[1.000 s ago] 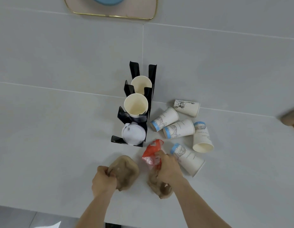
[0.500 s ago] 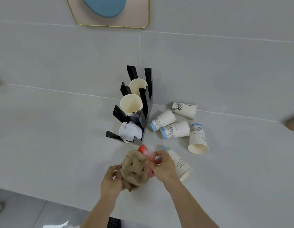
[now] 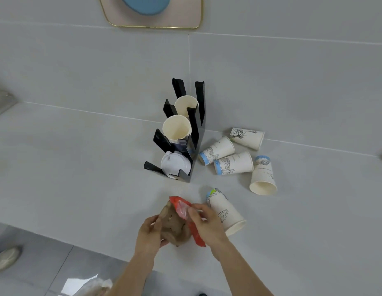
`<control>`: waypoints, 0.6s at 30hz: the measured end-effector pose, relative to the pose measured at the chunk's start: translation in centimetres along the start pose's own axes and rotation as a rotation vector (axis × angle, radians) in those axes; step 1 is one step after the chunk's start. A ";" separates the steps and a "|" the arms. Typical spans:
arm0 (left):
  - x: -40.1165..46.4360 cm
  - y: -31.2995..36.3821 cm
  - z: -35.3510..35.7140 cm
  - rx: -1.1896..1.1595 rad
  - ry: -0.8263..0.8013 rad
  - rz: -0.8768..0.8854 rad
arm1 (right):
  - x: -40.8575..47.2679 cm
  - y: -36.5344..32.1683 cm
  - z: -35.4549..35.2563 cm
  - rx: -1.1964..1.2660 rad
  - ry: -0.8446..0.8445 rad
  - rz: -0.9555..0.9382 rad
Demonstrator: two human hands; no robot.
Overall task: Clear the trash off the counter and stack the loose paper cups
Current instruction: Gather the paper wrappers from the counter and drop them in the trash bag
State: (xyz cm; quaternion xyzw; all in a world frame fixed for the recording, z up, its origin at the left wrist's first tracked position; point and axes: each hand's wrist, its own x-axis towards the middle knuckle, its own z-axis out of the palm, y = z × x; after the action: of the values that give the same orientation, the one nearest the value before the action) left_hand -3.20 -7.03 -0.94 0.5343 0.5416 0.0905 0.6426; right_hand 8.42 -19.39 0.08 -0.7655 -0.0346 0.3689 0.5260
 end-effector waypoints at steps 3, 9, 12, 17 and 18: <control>0.0 0.0 -1.3 -0.039 -0.005 0.030 | -0.2 -0.3 0.9 -0.049 0.071 -0.045; 0.3 1.0 -7.4 -0.164 0.071 0.070 | -1.2 -2.6 6.5 -0.134 0.018 -0.109; 0.3 1.0 -12.0 -0.245 0.145 0.066 | -1.9 -3.8 11.2 -0.157 -0.031 -0.163; 0.6 -1.0 -21.8 -0.354 0.324 0.062 | -4.4 -5.1 21.5 -0.221 -0.192 -0.202; 0.4 -1.7 -23.6 -0.378 0.355 0.059 | -4.9 -5.0 23.5 -0.246 -0.215 -0.213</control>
State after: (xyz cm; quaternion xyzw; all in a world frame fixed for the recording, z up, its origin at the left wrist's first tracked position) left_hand -22.51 6.48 1.22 0.3959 0.6036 0.3013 0.6230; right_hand -7.59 -1.01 2.72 -0.7721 -0.2165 0.3838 0.4579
